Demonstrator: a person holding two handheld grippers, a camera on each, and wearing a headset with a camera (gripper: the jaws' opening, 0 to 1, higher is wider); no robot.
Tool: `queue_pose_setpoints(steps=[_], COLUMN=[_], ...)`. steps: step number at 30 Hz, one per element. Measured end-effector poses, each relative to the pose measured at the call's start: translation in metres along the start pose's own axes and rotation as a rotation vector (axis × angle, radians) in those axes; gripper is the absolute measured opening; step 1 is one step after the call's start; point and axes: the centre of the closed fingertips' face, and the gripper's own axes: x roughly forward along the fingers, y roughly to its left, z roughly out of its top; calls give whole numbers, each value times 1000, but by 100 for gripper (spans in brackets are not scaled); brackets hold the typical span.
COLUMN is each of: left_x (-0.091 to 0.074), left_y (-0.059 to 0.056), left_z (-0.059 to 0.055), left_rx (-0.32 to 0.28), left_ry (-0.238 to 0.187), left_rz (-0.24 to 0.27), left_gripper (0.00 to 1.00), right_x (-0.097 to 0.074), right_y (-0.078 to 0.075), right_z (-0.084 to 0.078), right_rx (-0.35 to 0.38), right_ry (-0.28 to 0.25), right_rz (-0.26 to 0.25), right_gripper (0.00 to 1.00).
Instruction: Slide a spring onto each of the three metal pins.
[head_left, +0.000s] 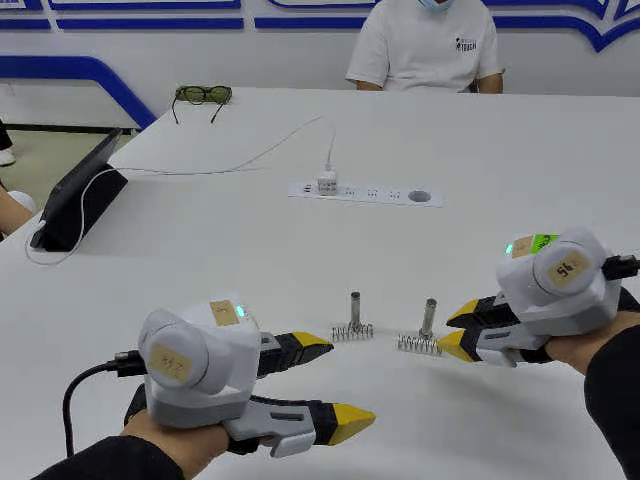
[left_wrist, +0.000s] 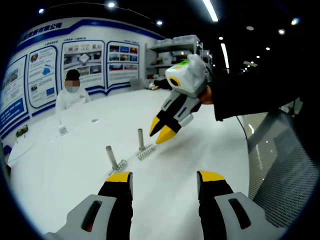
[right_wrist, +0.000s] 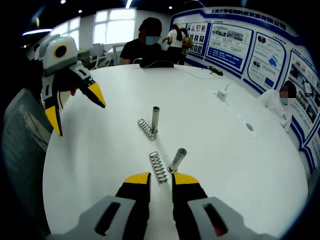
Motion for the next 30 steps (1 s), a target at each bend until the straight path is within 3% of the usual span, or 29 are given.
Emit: queue_pose_setpoints(steps=[16, 30], left_x=[2, -1], left_y=[2, 4], left_z=[-1, -2], left_rx=[-4, -10], left_ry=[4, 7], left_rz=[0, 3], left_gripper=[52, 52], right_x=[20, 24], right_y=[2, 9], right_z=[-16, -17], right_rx=[-27, -11], right_ry=[100, 118], right_rz=[83, 126], right_gripper=[15, 12])
